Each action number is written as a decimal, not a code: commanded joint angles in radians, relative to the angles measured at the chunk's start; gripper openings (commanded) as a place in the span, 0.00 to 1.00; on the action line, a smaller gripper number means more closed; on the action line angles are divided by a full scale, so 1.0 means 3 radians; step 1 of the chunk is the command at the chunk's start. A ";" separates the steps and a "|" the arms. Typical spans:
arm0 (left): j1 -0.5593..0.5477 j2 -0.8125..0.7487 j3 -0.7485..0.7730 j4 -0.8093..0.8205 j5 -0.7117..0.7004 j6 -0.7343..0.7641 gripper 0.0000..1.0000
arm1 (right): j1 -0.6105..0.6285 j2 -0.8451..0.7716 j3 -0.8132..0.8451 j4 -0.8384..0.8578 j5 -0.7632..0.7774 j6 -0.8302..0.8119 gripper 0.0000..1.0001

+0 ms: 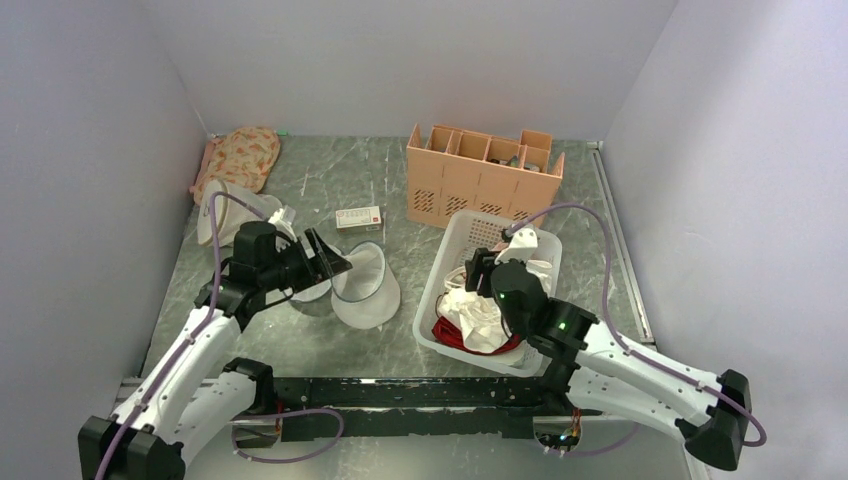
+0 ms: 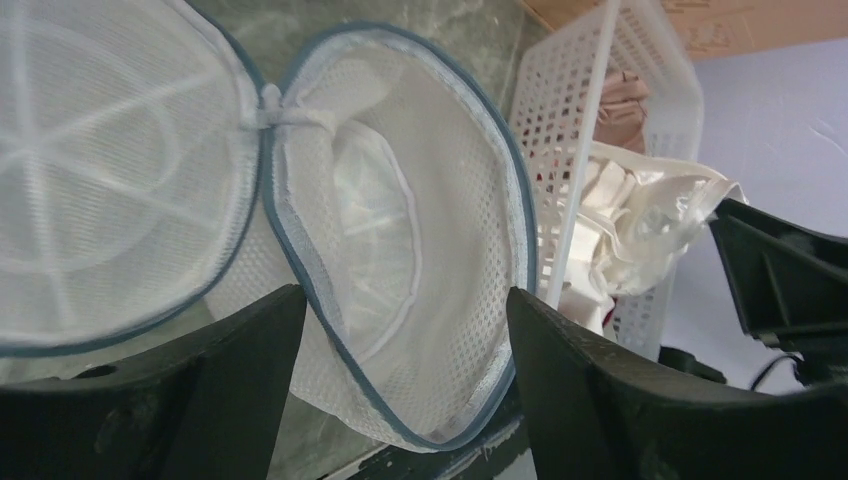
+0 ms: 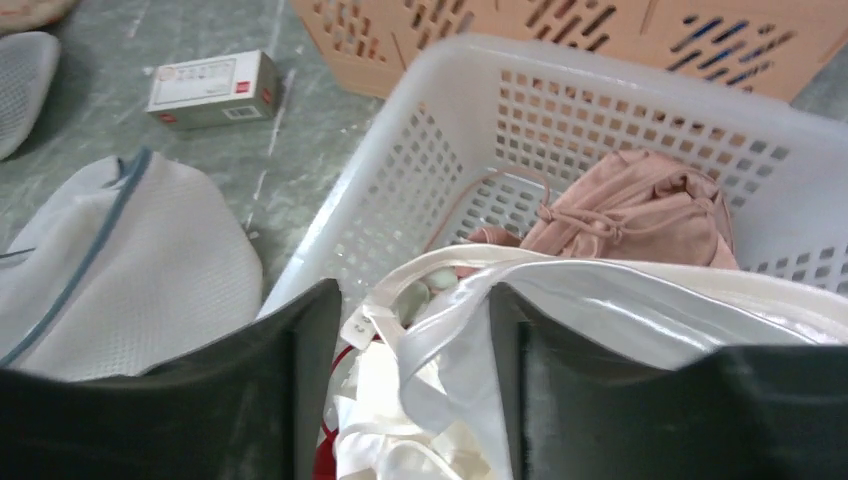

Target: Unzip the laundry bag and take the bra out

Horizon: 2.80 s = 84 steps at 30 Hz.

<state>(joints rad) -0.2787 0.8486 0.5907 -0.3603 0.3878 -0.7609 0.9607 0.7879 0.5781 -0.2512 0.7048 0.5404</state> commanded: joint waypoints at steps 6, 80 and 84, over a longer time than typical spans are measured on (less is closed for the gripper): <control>-0.0013 -0.0114 0.0486 -0.0678 -0.0838 0.0346 0.93 | -0.0022 -0.0204 -0.0005 0.0241 -0.0081 -0.0298 0.84; 0.2023 -0.0736 0.0071 0.0061 -0.0140 0.0743 0.07 | -0.1975 -0.0160 -0.0251 0.0938 -0.3193 -0.0391 0.94; 0.1815 -0.0659 0.0425 -0.0018 -0.0018 0.1164 0.07 | -0.1966 0.0014 -0.0127 0.0920 -0.3400 -0.0383 0.94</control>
<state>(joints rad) 0.3092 0.6338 0.6266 -0.2909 0.3462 -0.5968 0.3695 0.7654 0.4839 -0.0032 -0.2230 0.4404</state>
